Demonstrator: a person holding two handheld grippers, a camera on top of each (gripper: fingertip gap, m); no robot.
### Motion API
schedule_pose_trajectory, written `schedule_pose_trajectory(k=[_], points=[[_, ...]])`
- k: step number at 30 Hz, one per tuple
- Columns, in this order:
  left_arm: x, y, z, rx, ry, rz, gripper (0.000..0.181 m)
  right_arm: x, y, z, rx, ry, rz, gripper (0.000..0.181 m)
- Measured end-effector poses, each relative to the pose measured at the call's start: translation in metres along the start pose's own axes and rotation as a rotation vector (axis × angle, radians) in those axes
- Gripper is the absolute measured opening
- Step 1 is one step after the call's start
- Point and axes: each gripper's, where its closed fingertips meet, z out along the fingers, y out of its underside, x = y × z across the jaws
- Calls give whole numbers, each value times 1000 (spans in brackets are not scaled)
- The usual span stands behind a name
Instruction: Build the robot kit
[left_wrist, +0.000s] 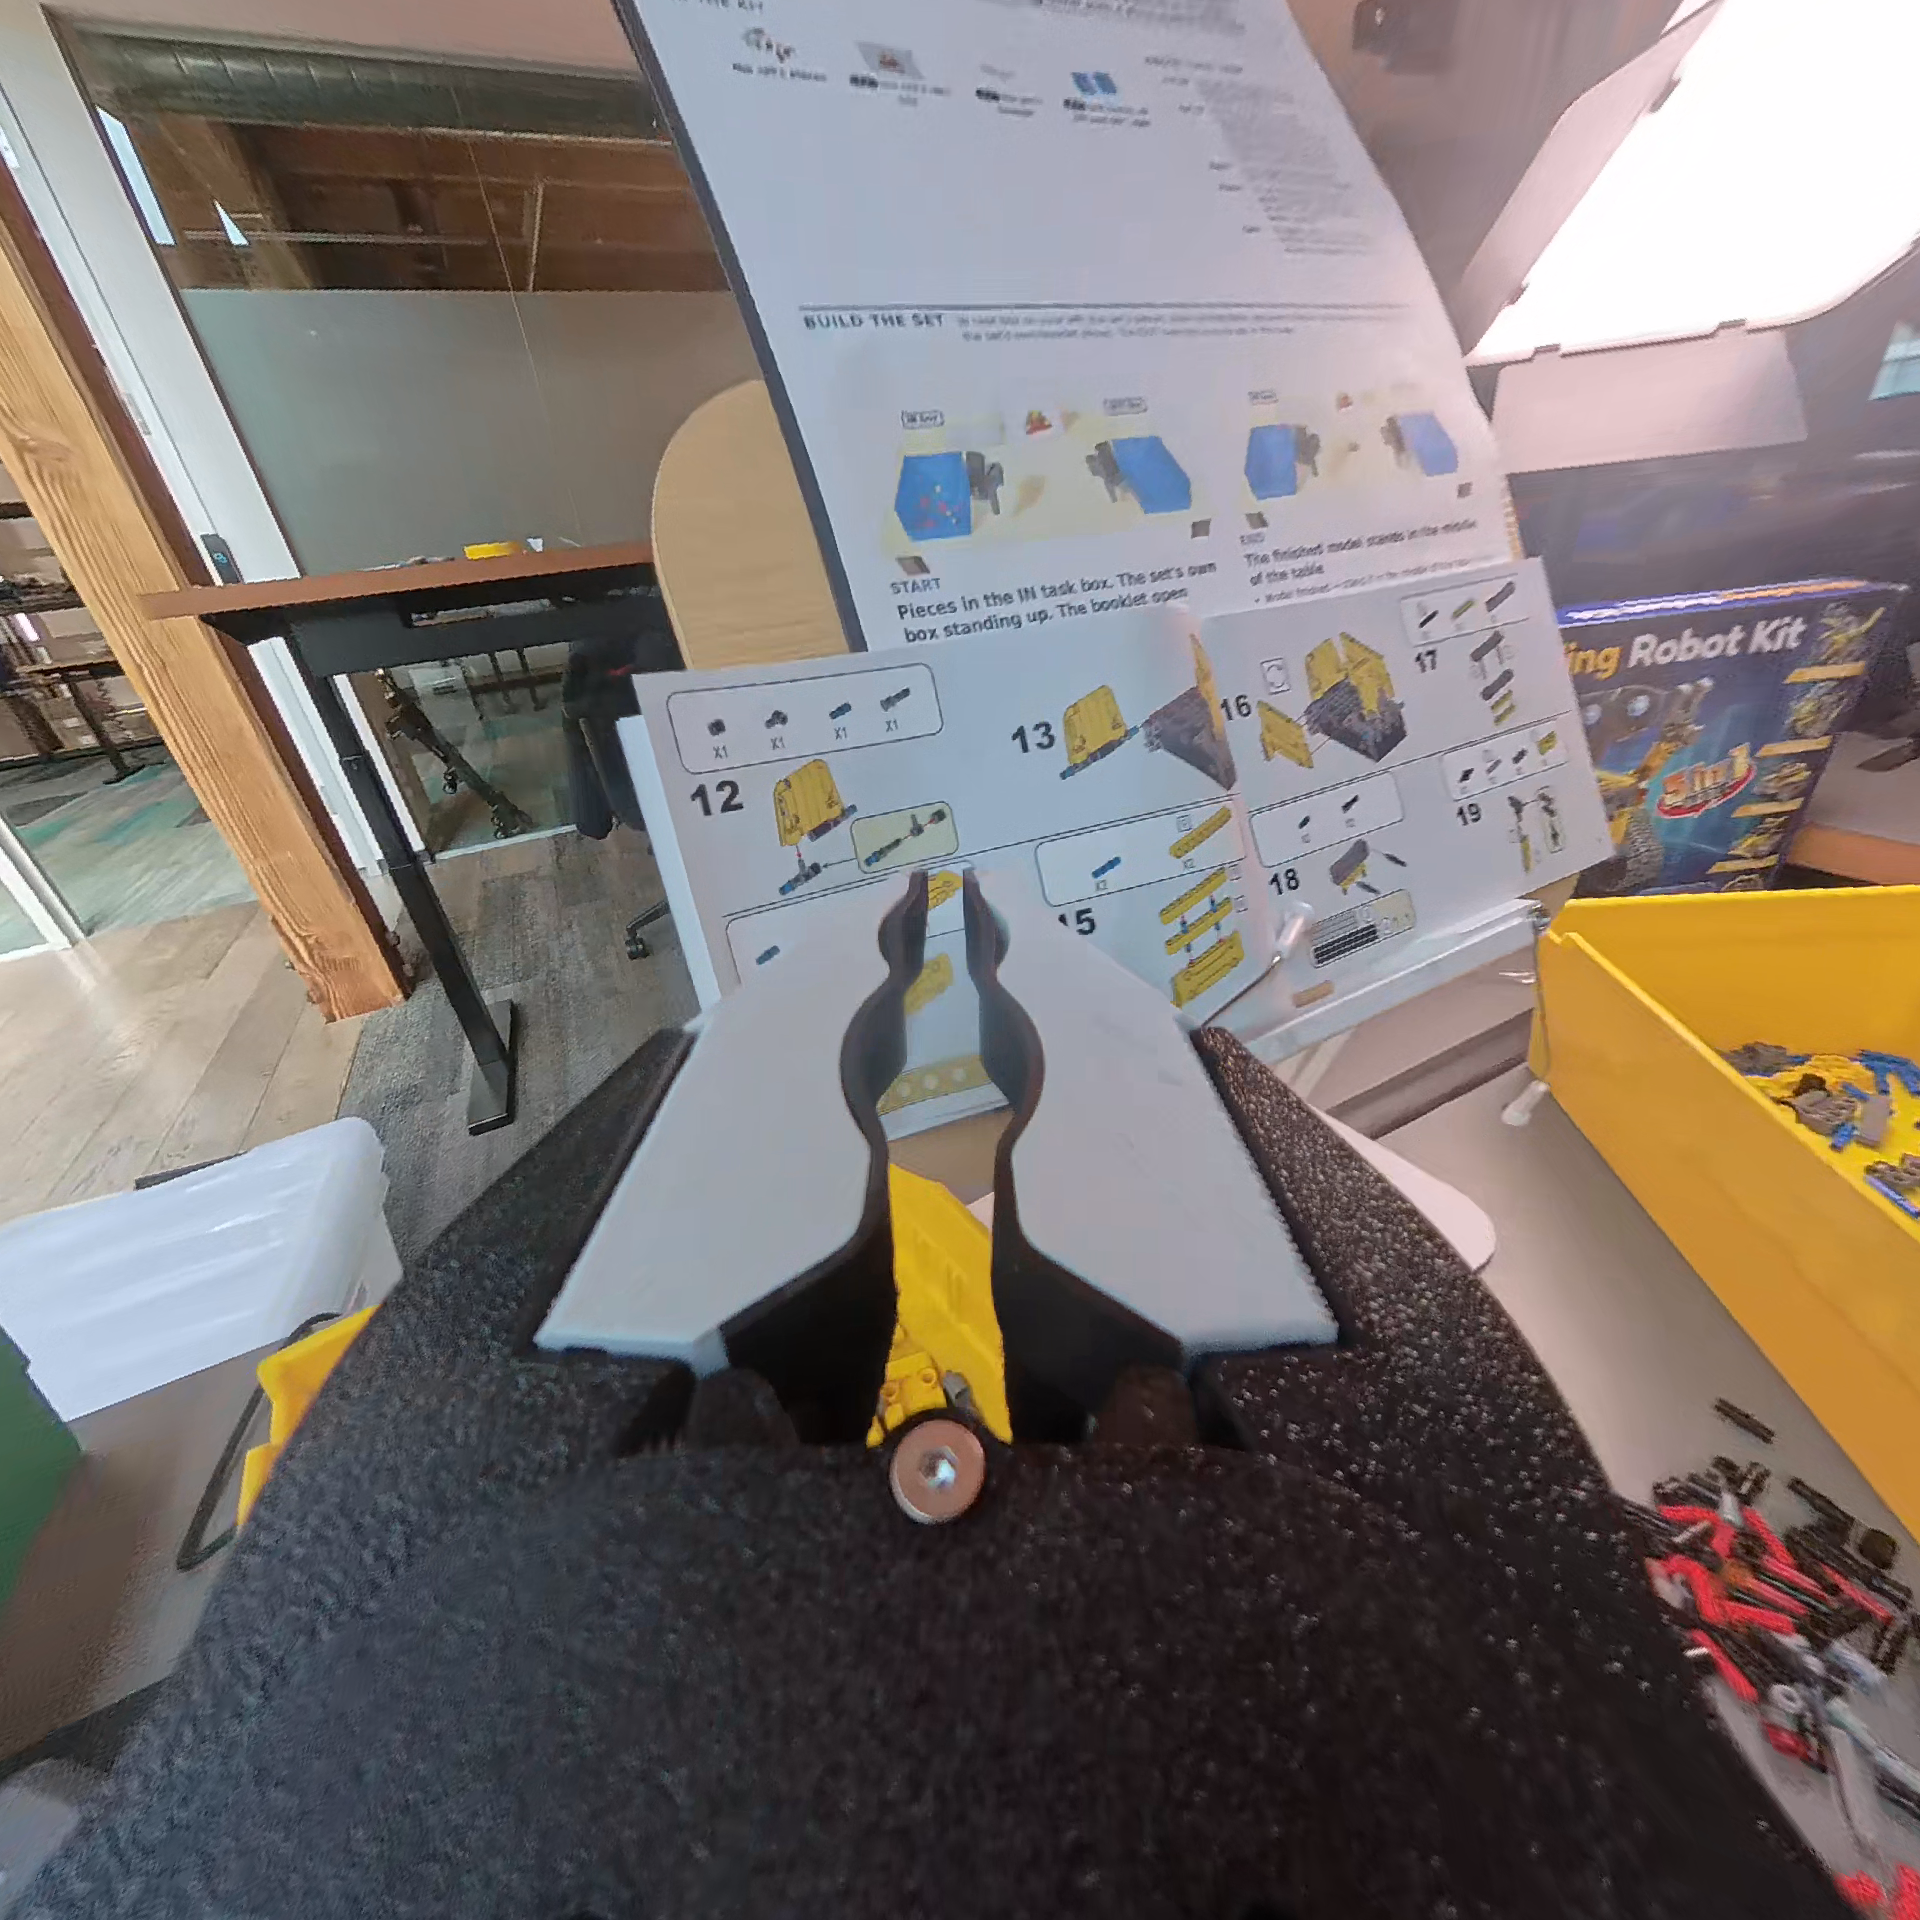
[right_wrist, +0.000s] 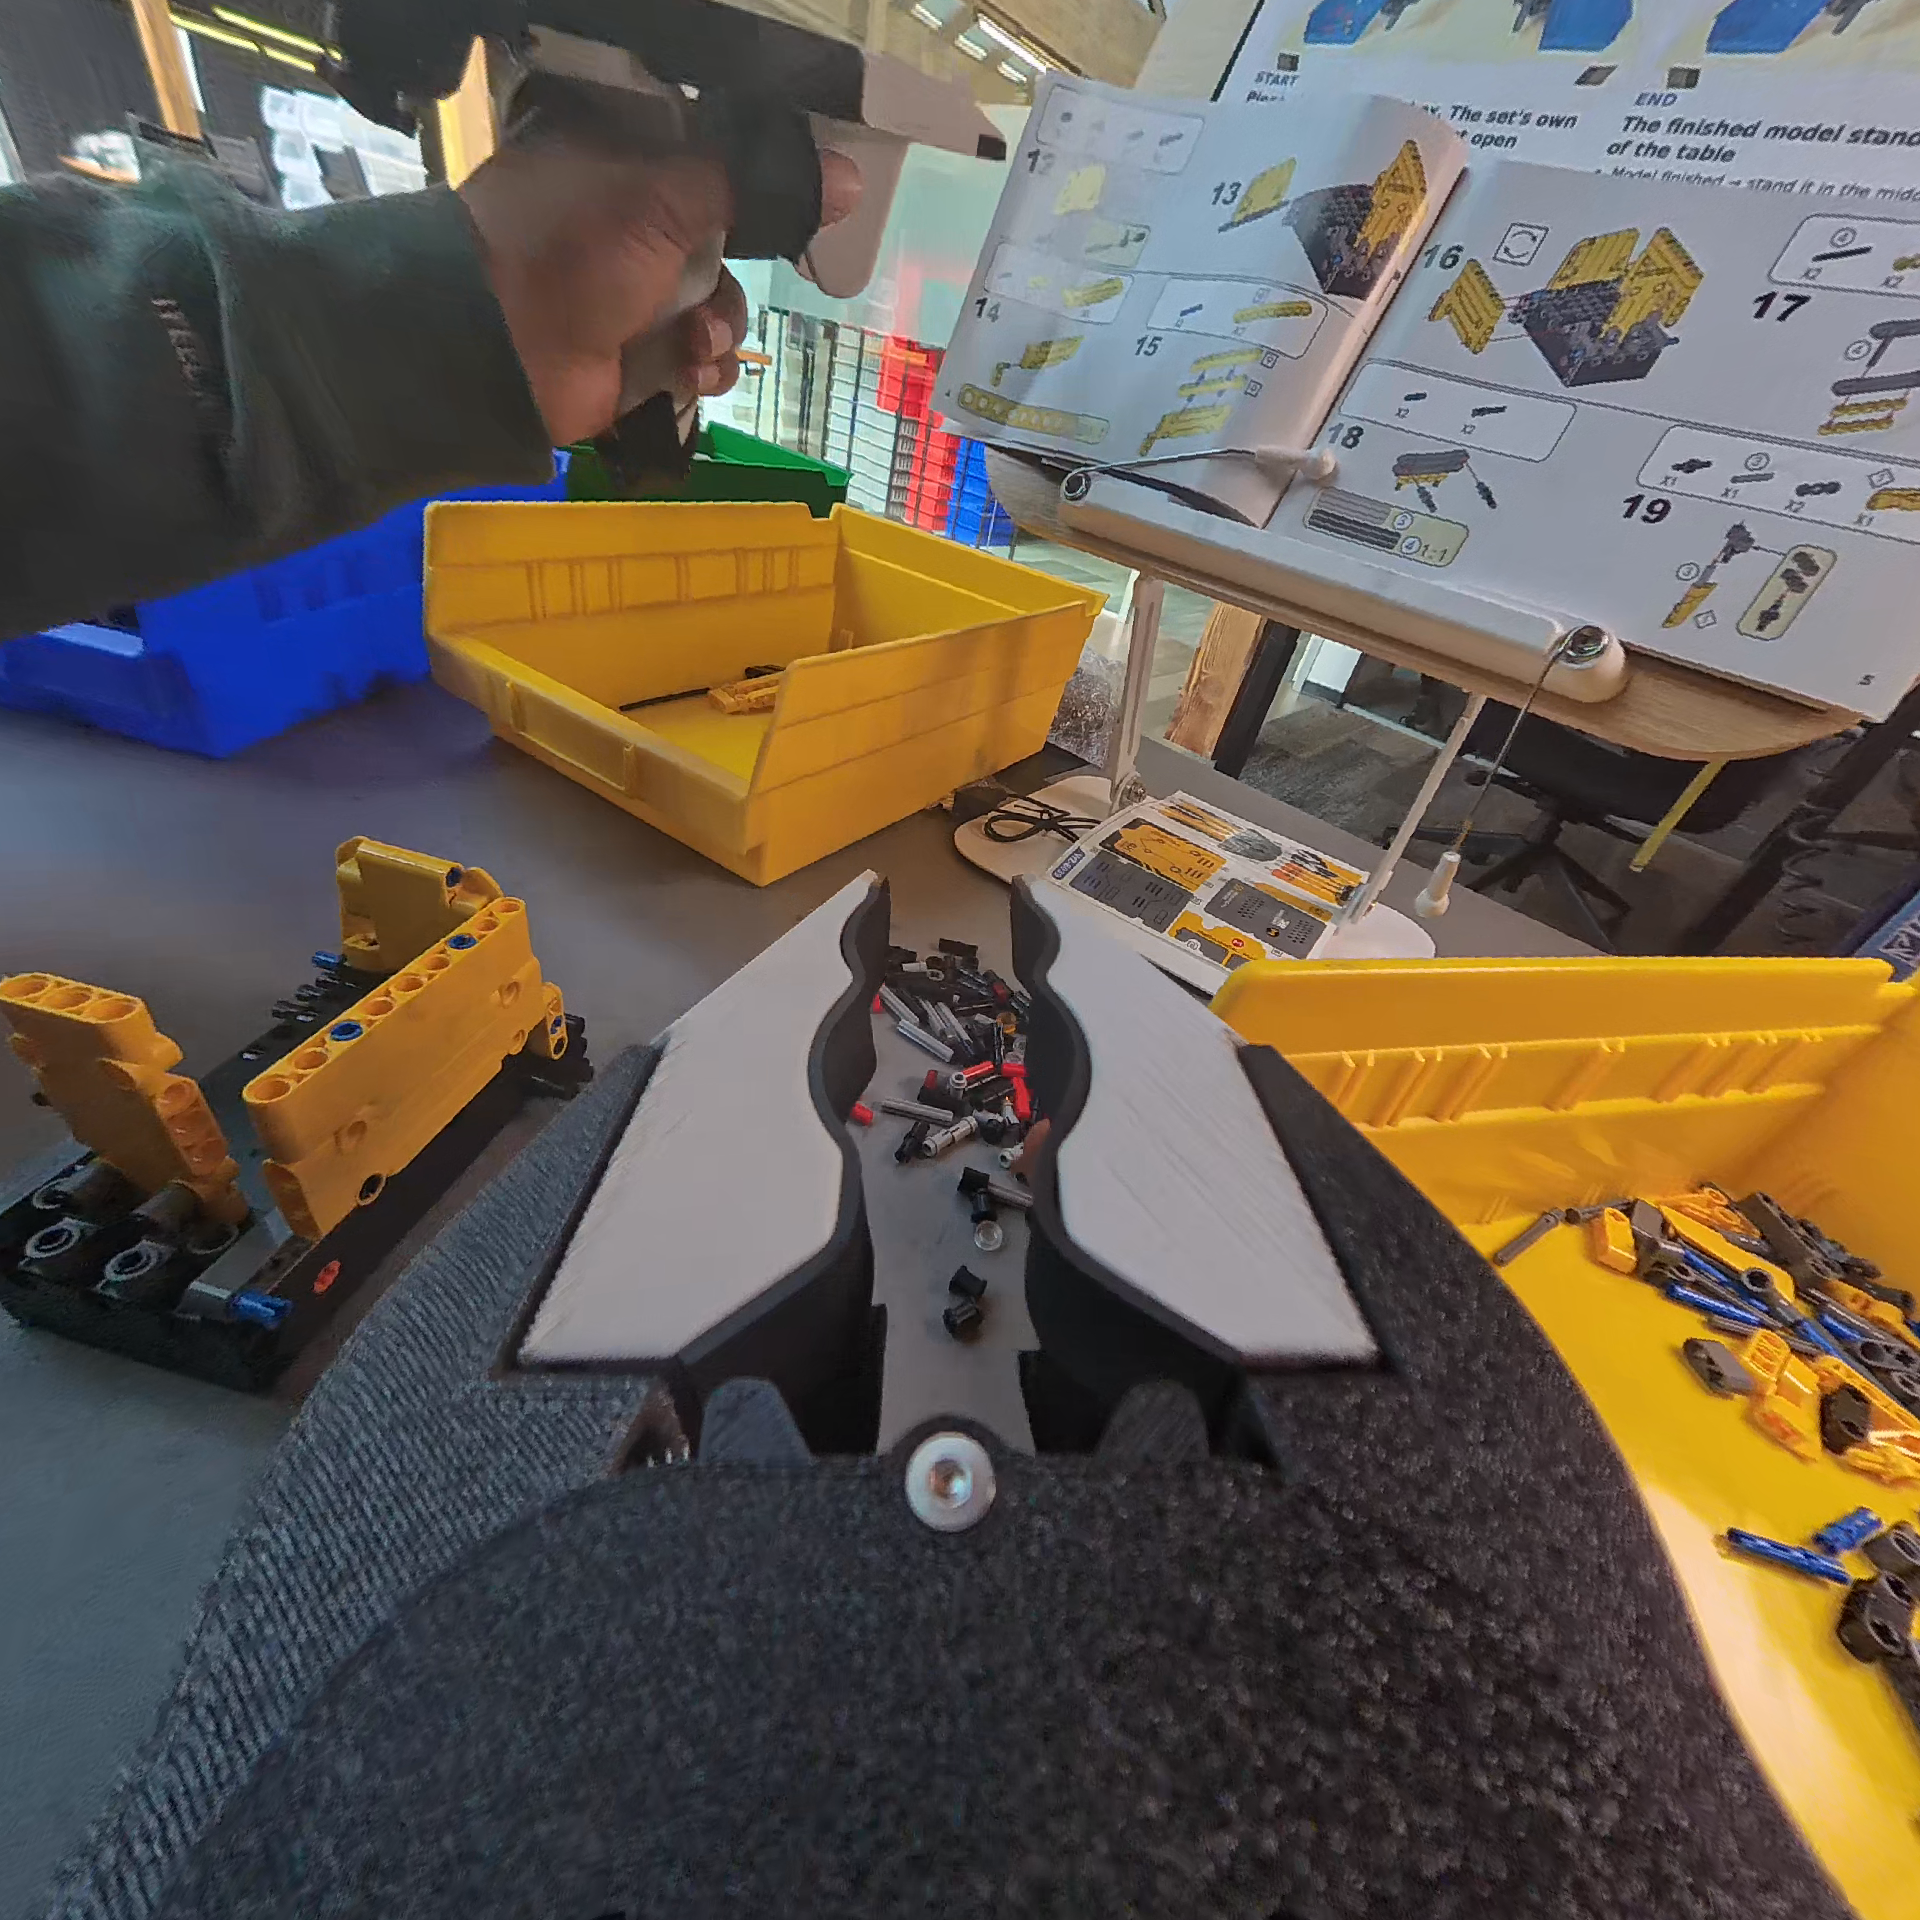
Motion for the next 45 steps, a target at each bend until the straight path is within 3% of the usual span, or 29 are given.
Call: schedule_pose_trajectory(k=[5,14,31,45], points=[[-14,23,22,-78,-38,36,1,-3,1,1,-6,-5,-32,22],[-25,38,32,-122,-79,65,0,-8,1,2,-14,-12,-69,22],[-40,47,28,-134,-134,60,0,-11,4,3,-26,-17,-99,22],[-32,42,32,-125,-120,73,0,-13,6,4,-34,-25,-103,22]])
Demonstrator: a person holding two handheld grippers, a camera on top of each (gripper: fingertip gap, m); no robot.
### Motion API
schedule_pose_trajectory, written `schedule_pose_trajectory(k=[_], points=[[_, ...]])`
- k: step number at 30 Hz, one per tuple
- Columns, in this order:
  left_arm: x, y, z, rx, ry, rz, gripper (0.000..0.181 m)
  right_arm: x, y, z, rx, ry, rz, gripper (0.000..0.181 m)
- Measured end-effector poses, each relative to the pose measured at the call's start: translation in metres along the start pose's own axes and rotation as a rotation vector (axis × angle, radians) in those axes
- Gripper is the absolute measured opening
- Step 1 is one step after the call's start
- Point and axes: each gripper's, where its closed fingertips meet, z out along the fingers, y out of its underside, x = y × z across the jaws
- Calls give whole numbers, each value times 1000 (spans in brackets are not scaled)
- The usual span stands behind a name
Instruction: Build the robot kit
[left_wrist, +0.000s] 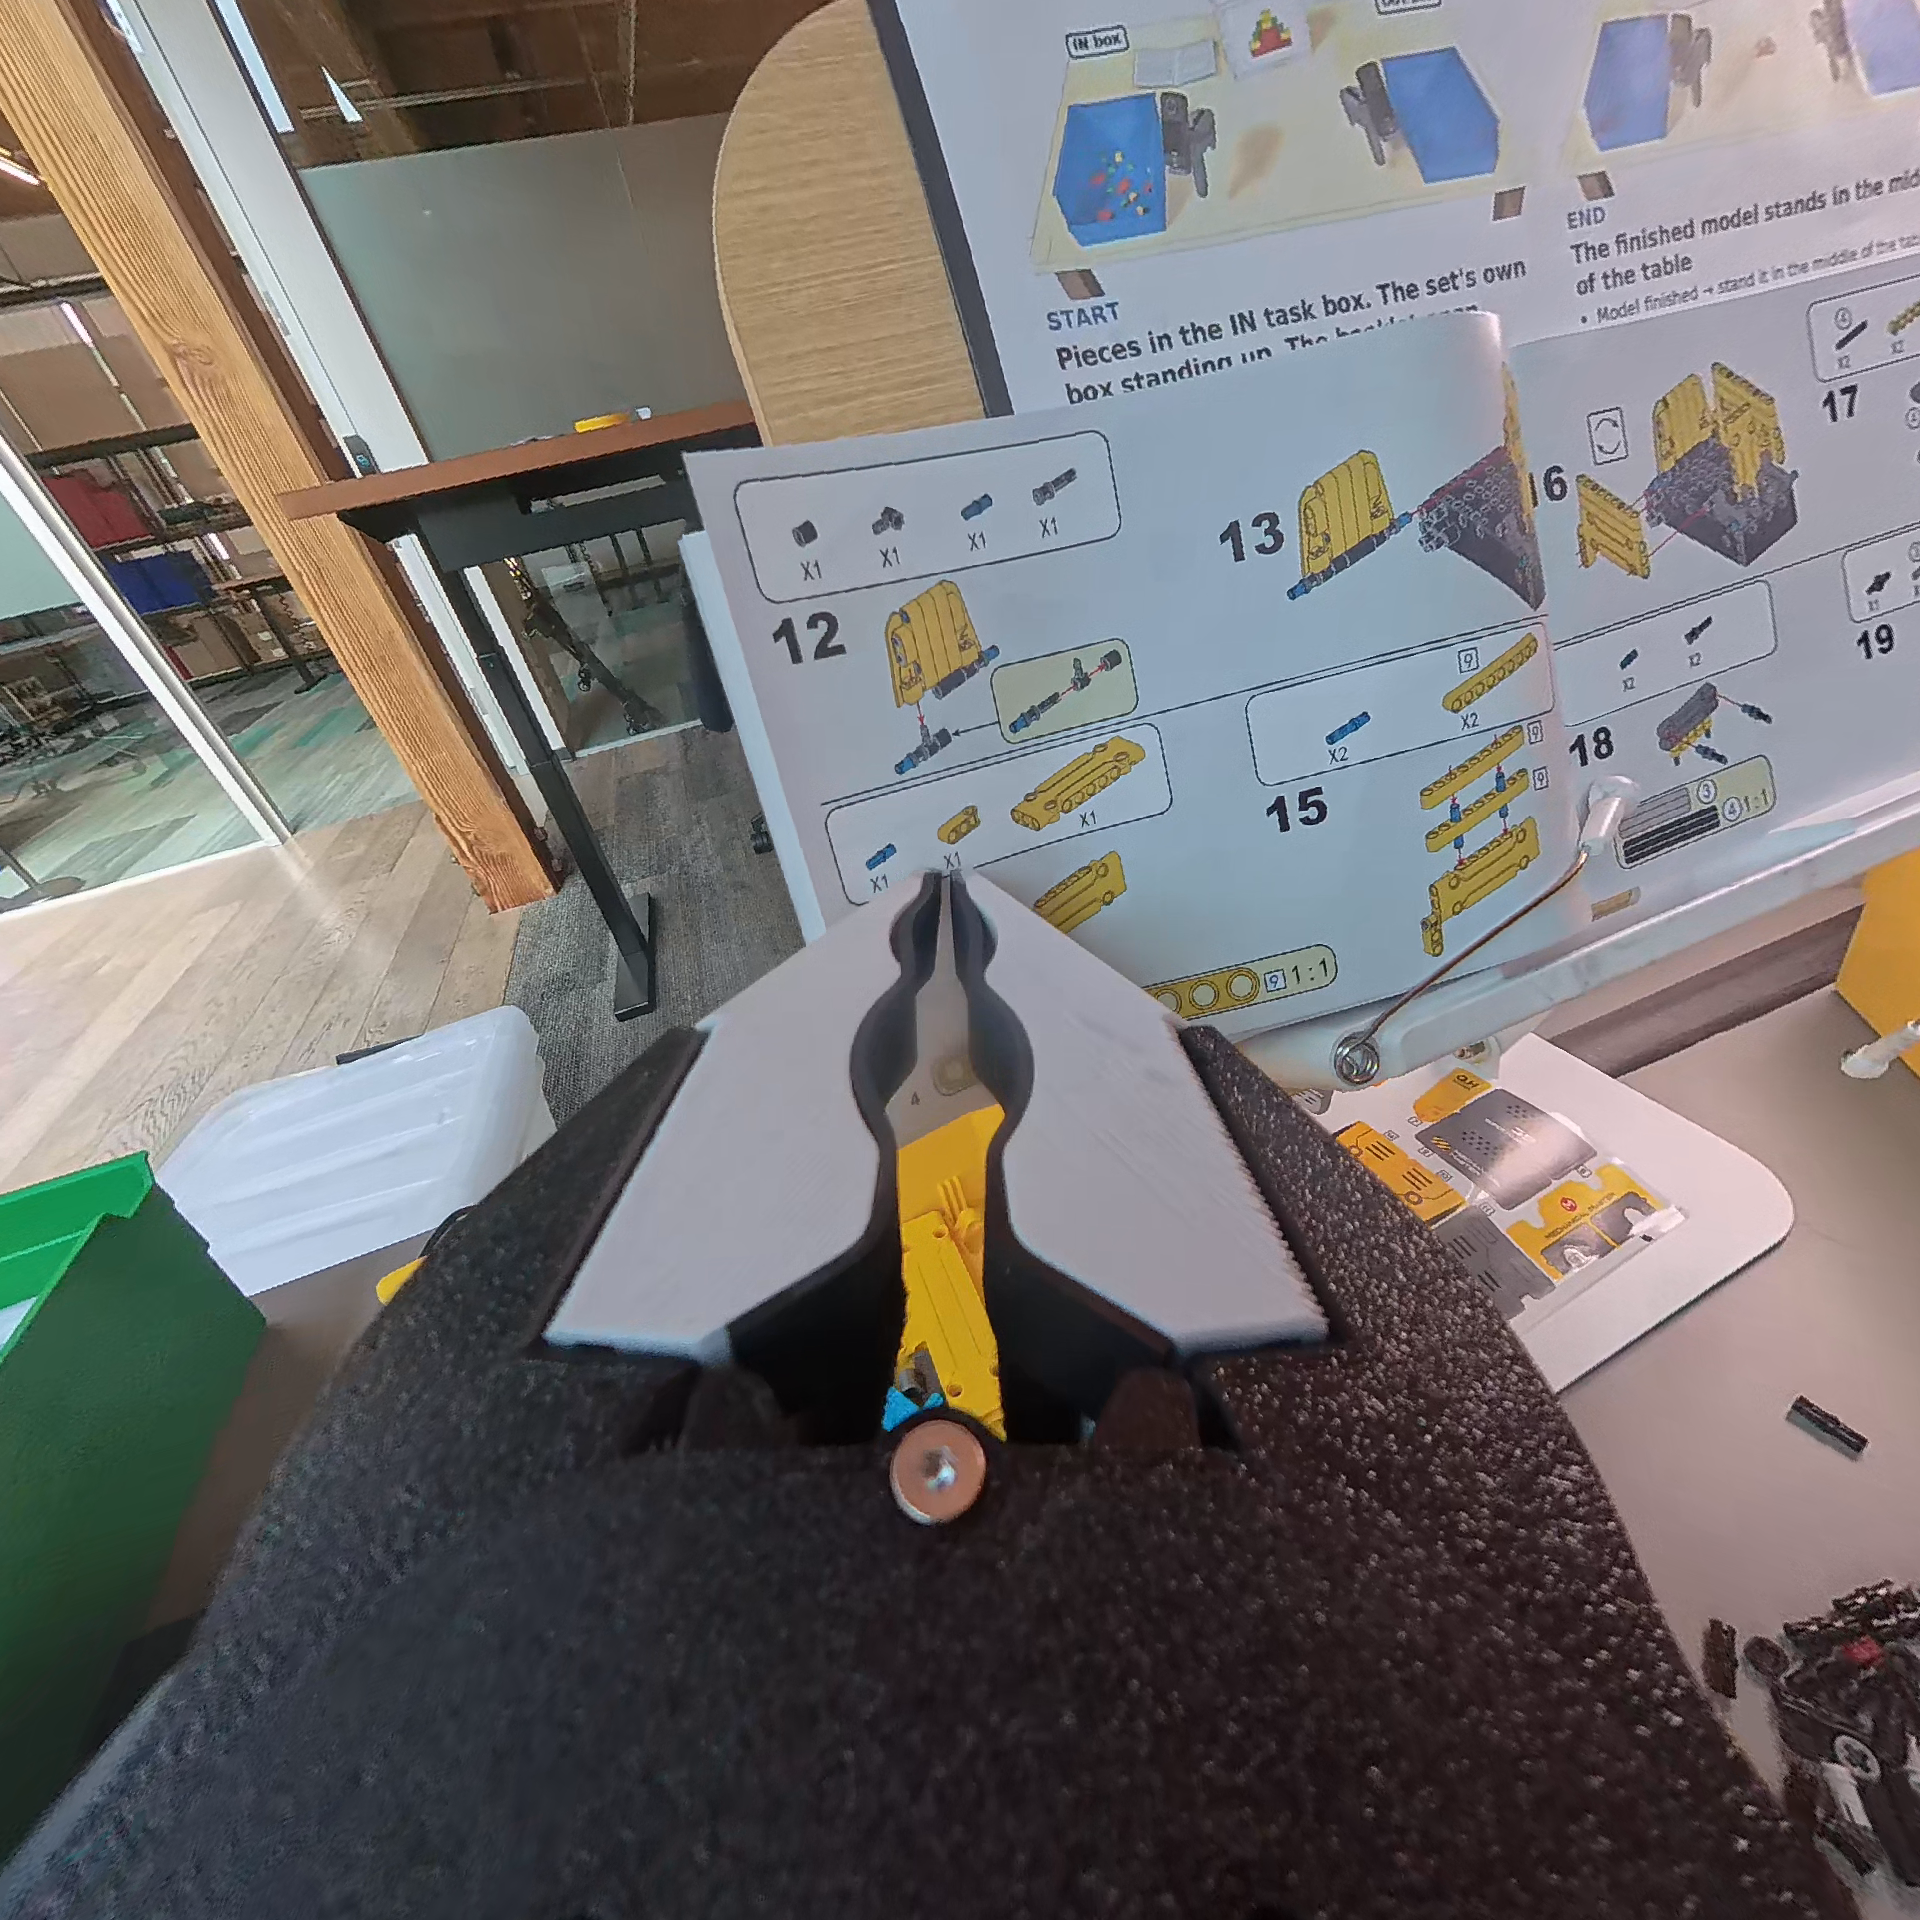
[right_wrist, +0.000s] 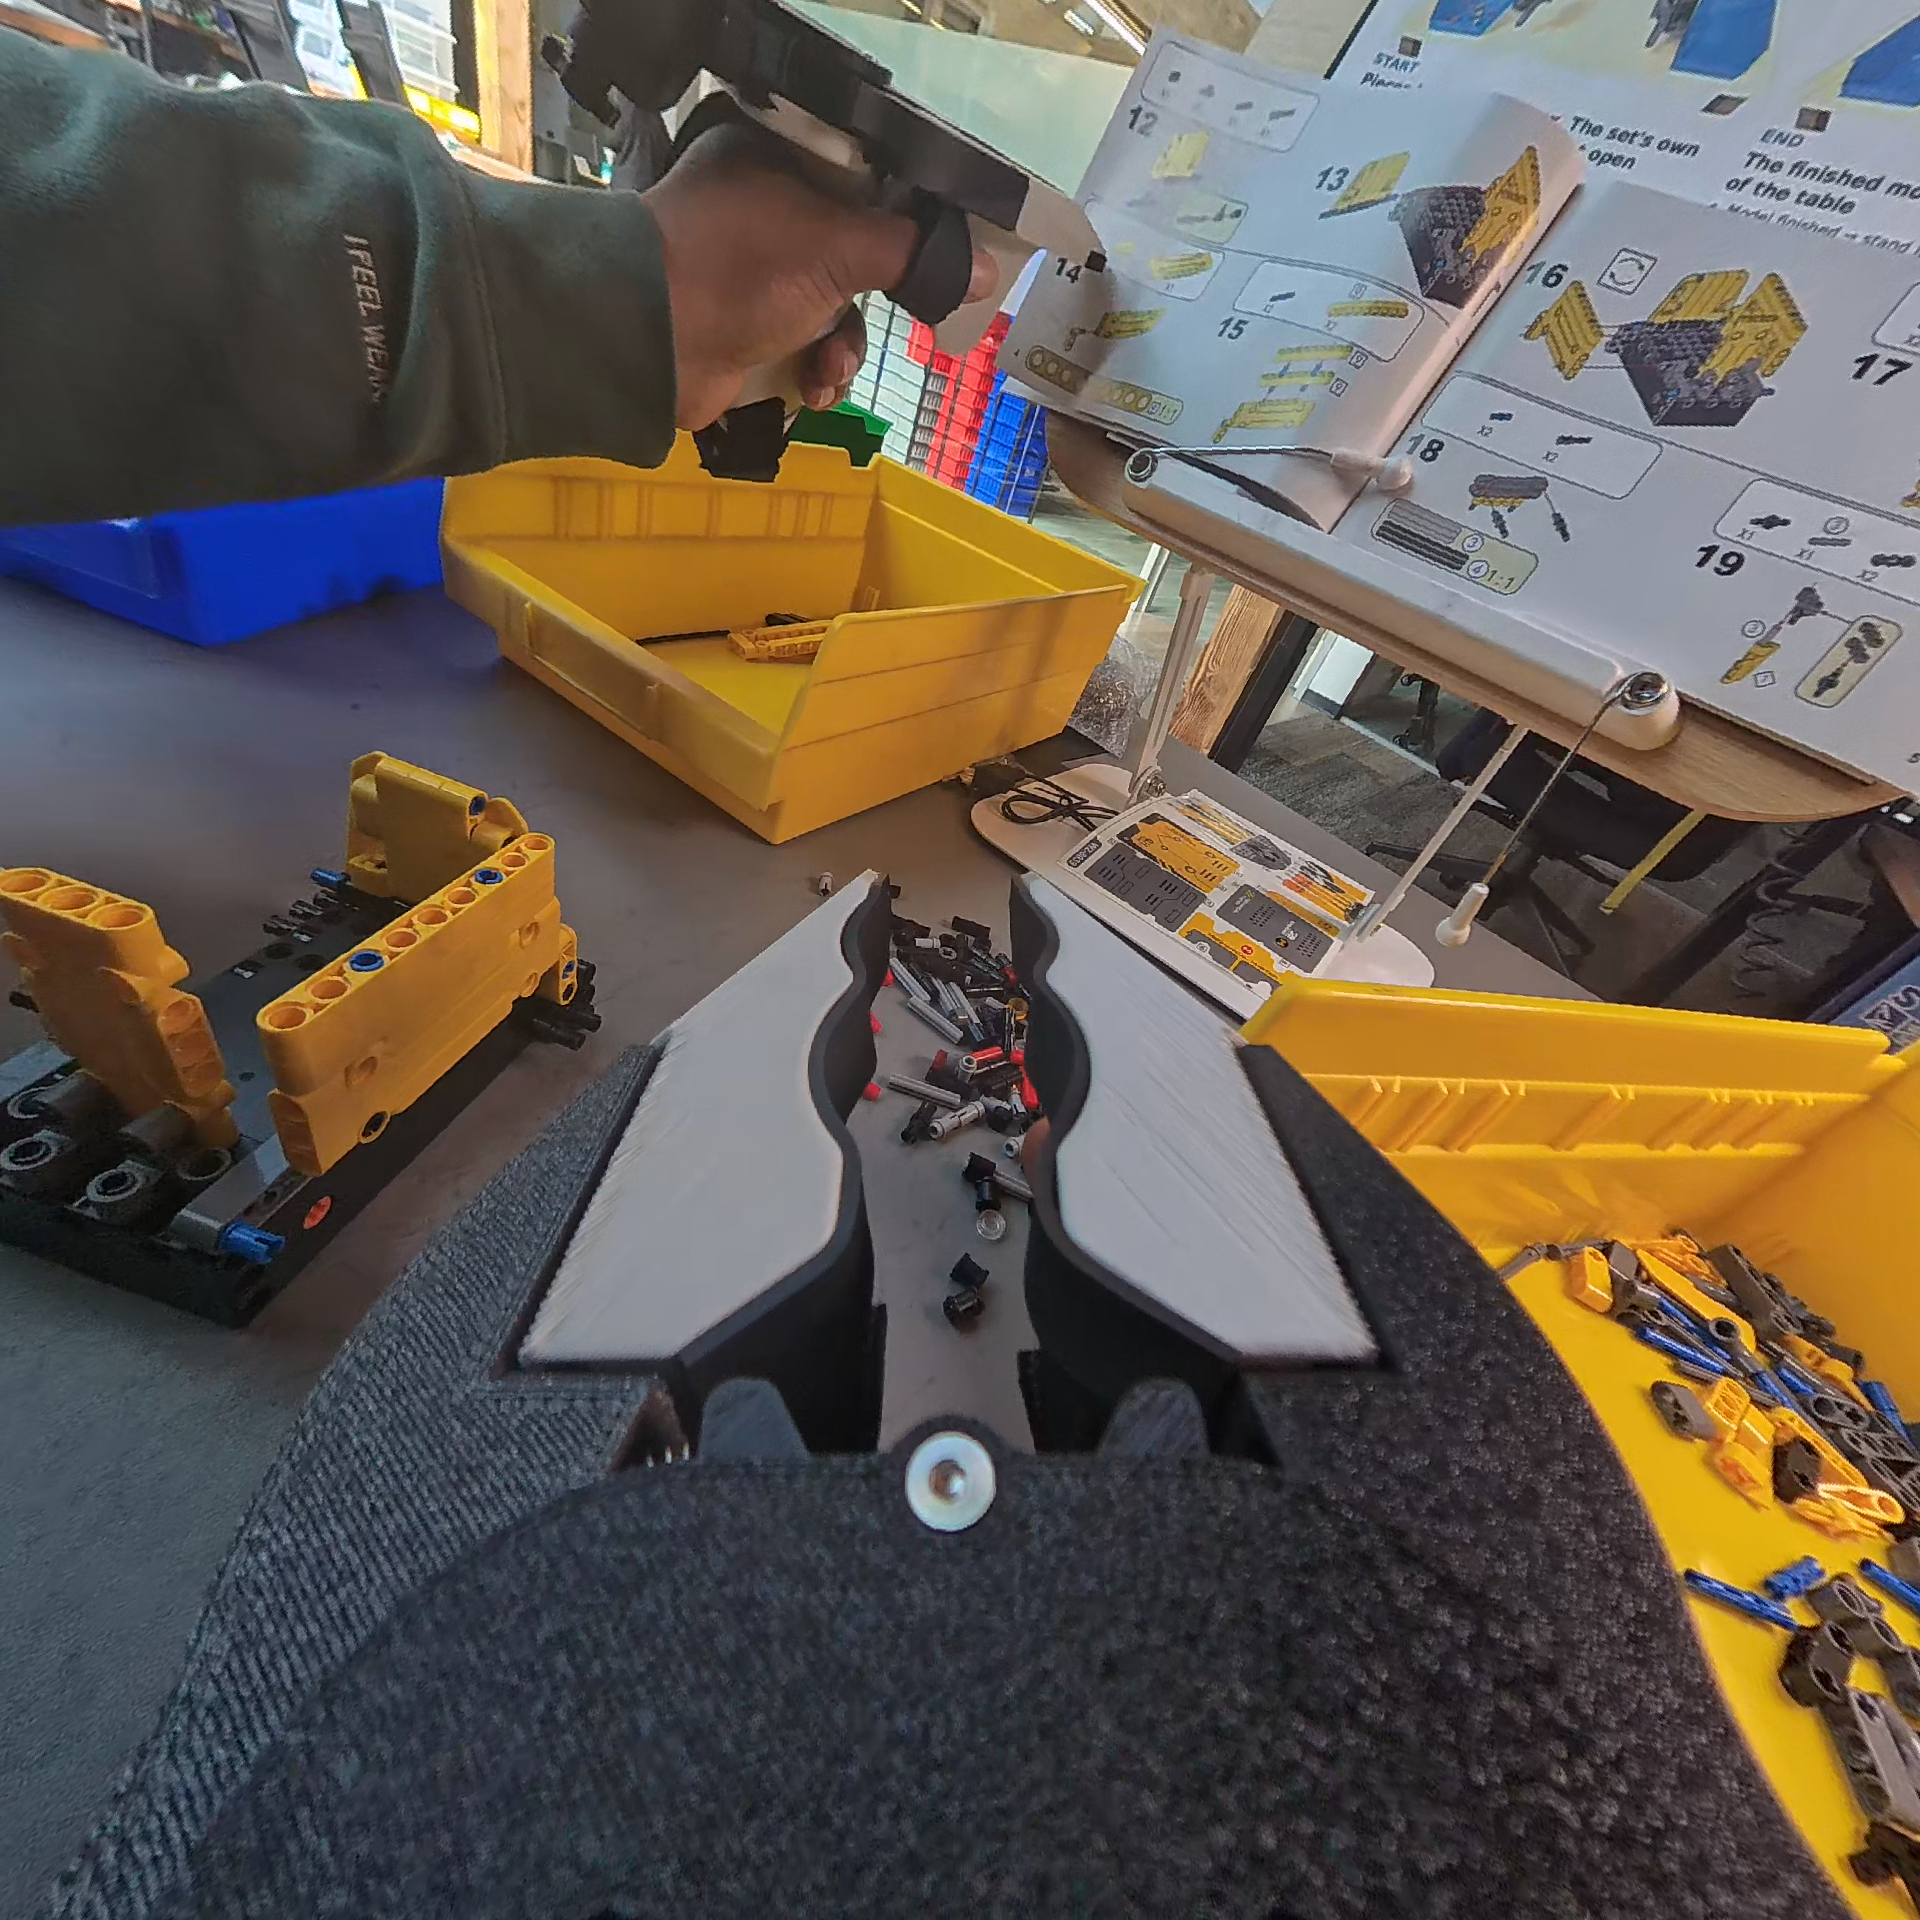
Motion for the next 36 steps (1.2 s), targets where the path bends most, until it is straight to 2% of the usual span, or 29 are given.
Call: schedule_pose_trajectory(k=[28,36], points=[[5,1,3,0,-2,2,0,0,-1,-2,0,2,-27,22],[7,7,-5,-3,9,-11,0,0,-1,-2,-4,1,-30,22]])
